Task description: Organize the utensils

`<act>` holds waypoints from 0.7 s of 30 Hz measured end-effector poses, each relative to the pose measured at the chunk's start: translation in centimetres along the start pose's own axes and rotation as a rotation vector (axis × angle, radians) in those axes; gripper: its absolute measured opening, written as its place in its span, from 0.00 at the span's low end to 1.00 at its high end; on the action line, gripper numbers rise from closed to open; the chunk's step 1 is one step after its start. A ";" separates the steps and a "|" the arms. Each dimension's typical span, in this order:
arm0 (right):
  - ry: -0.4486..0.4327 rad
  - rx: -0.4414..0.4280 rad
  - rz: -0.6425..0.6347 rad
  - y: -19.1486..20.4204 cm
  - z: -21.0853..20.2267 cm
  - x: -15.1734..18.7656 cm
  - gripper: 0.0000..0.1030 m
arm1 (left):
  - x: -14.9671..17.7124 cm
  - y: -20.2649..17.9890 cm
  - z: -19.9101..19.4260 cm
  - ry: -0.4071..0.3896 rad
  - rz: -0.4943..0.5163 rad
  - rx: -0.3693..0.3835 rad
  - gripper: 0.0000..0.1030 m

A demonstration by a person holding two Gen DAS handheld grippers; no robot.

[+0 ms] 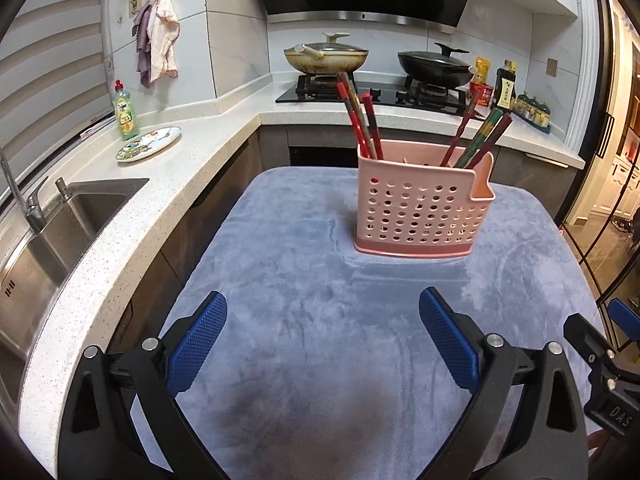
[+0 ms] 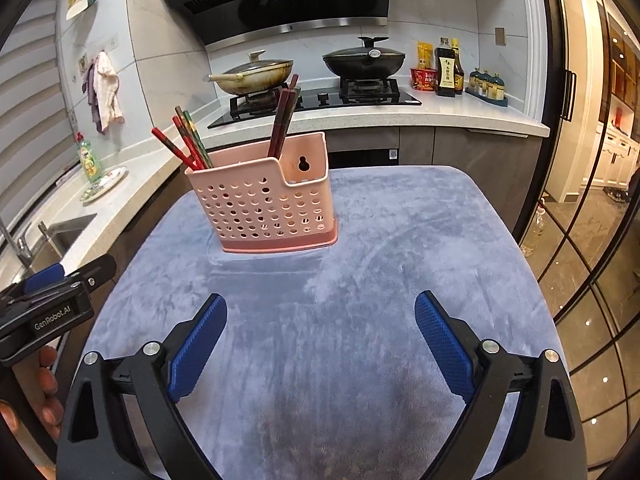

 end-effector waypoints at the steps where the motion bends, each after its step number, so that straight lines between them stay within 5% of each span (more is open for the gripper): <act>1: 0.009 0.001 -0.007 0.2 0.2 0.1 0.93 | 0.0 0.1 0.1 0.006 -0.002 -0.002 0.90; 21: 0.045 0.026 -0.045 1.0 3.1 -1.1 0.93 | -0.3 -1.1 2.3 0.057 0.034 -0.037 0.91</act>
Point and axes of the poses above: each gripper's, at about its wrist camera, not at the fingertips, and z roughly the way its jaws point, y to its left, x to its underside, the point moved 5 cm from there along z, roughly the way its jaws point, and after that the axes turned 7 degrees about -y, right-handed, at the moved point
